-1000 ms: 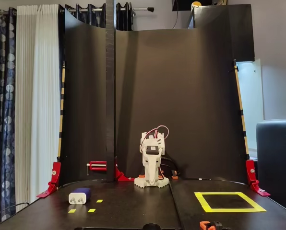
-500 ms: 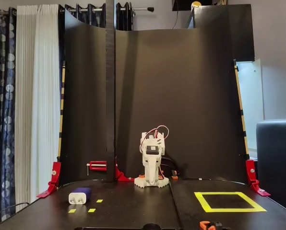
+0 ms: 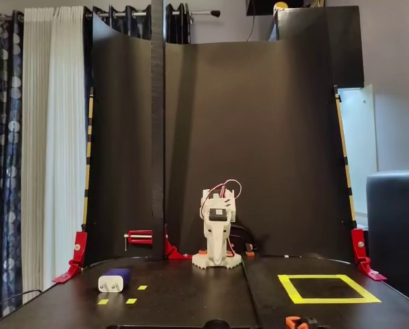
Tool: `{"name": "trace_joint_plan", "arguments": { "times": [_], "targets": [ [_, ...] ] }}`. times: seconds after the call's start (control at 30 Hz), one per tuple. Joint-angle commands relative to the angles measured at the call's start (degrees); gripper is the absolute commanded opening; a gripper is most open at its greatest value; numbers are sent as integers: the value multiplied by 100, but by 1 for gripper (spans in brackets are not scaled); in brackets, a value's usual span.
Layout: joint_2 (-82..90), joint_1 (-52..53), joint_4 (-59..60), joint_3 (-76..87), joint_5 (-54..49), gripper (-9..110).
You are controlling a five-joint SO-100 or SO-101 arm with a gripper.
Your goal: Grasp a block and put it in the designated area.
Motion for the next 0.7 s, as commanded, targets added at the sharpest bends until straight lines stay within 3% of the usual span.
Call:
{"name": "trace_joint_plan", "arguments": {
  "times": [0.0, 0.67],
  "targets": [
    [44, 26, 0, 44, 26, 0],
    [-18, 9, -97, 35, -9, 0]
  ]
}}
